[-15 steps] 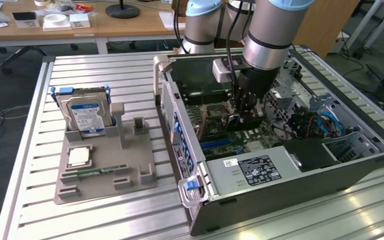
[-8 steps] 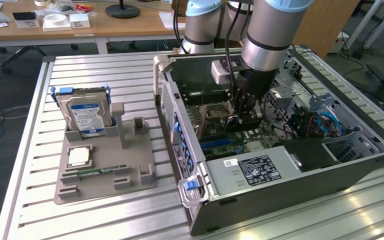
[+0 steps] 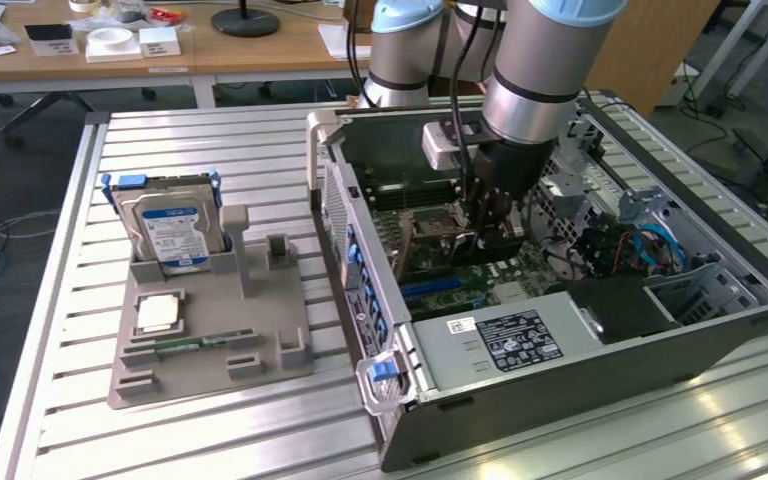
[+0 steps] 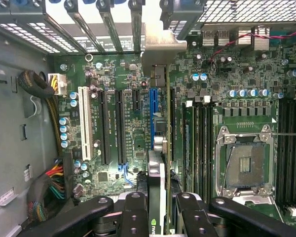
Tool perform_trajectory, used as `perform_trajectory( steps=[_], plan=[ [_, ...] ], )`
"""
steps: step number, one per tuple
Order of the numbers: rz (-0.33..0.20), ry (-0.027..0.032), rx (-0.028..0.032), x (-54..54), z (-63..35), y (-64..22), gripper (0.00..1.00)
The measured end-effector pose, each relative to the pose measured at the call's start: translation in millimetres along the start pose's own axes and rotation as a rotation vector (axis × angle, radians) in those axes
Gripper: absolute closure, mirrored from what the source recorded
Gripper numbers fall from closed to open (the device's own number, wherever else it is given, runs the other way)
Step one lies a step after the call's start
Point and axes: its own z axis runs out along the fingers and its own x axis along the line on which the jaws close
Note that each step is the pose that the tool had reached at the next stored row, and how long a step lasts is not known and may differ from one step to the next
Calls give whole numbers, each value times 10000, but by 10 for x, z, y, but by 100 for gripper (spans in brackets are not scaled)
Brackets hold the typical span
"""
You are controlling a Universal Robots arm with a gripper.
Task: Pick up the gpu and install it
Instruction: 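Insert the gpu into the slot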
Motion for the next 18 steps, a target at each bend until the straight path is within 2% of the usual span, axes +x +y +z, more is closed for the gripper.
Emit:
perform_trajectory(
  steps=[8,18],
  plan=[
    [-1,1,-1,4,14,53,73],
    [-5,1,-1,14,102,73,73]
  ],
)
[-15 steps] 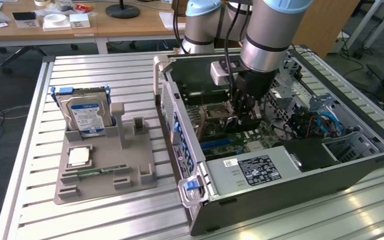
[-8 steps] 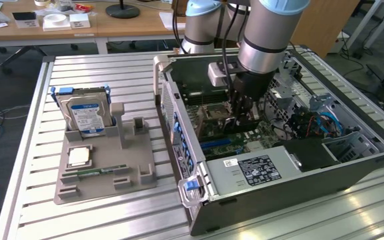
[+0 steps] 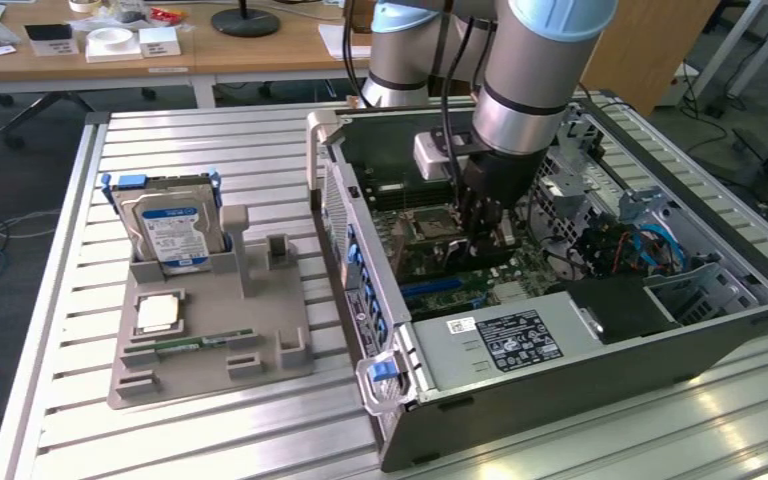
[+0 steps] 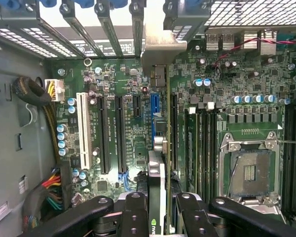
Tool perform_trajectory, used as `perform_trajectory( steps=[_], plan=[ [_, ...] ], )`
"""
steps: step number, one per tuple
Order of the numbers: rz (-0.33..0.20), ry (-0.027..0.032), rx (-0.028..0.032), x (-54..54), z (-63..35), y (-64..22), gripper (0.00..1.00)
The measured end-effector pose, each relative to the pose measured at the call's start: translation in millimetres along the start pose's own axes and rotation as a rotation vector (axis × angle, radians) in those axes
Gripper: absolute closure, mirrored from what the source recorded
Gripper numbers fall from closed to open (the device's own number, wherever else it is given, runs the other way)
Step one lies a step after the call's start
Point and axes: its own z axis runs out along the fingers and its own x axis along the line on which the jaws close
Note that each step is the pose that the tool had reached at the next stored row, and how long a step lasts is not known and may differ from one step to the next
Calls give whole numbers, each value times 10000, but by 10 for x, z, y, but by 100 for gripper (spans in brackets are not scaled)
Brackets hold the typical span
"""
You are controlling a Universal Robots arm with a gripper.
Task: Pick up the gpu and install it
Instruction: 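Insert the gpu into the slot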
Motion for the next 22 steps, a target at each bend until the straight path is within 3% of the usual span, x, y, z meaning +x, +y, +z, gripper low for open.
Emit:
perform_trajectory(
  steps=[22],
  plan=[
    [1,0,0,14,31,127,73]
  ],
)
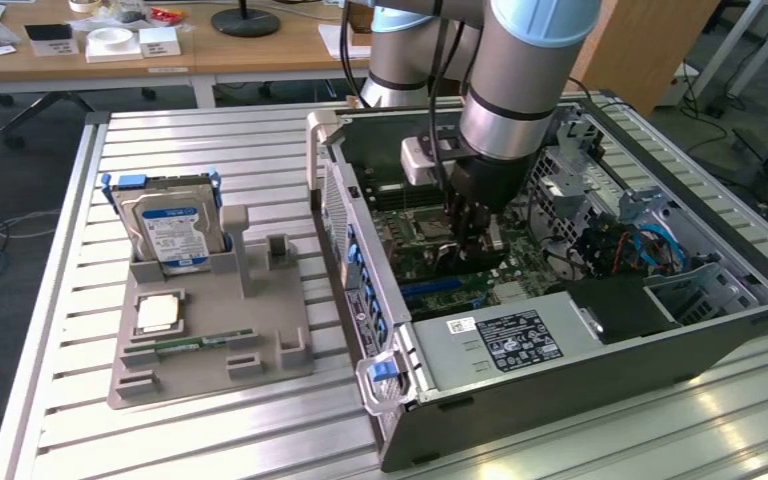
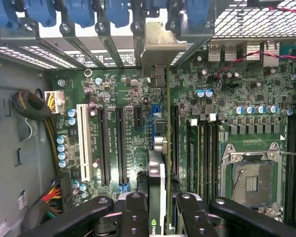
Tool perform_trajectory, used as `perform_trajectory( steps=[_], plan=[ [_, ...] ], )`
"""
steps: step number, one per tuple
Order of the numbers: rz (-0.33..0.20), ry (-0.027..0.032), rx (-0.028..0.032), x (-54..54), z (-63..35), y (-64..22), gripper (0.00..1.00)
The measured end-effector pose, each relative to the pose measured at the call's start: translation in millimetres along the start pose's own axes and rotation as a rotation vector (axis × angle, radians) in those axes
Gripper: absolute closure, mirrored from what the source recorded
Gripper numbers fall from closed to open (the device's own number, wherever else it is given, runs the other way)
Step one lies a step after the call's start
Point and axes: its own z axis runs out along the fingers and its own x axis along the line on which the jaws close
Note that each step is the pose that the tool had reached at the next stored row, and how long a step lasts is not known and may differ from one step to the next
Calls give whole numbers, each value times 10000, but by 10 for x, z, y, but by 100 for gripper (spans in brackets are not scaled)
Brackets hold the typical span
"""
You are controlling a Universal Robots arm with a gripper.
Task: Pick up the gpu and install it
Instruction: 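Insert the gpu into the slot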
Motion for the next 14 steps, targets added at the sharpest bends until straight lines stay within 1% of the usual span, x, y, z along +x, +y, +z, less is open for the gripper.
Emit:
perform_trajectory(
  steps=[14],
  plan=[
    [0,-1,0,15,-2,53,73]
  ],
)
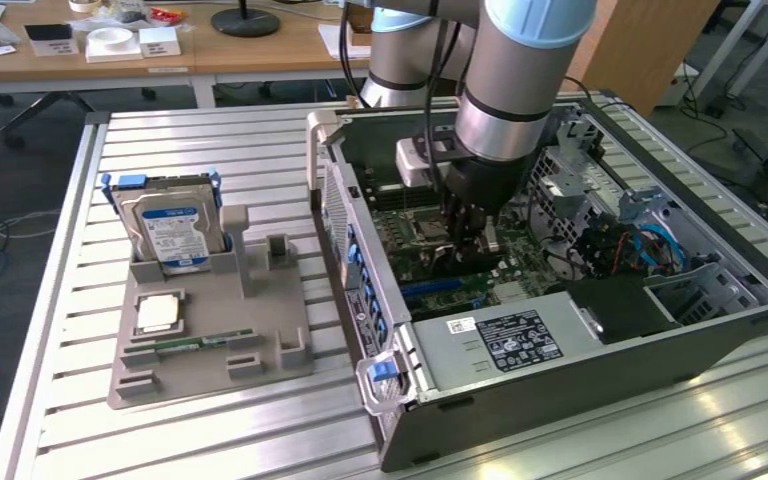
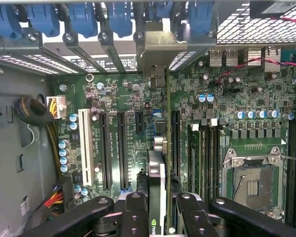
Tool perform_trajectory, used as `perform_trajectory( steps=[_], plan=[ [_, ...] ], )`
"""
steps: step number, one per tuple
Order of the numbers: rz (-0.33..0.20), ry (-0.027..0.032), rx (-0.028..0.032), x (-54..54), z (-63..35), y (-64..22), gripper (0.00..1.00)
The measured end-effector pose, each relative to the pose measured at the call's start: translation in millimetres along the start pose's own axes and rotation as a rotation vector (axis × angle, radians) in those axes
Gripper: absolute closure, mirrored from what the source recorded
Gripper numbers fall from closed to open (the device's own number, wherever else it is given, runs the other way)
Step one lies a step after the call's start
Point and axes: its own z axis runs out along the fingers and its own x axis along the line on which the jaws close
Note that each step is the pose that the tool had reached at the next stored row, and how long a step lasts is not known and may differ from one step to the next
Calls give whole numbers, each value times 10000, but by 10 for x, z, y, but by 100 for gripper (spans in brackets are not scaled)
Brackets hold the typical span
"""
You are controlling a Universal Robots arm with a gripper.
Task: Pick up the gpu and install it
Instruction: 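Insert the gpu into the slot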
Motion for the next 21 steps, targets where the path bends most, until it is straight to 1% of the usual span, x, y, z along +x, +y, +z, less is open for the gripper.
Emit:
perform_trajectory(
  steps=[7,12,21],
  plan=[
    [0,1,0,4,-1,23,73],
    [-1,15,1,9,-1,28,73],
    [-1,13,2,12,5,81,73]
  ],
)
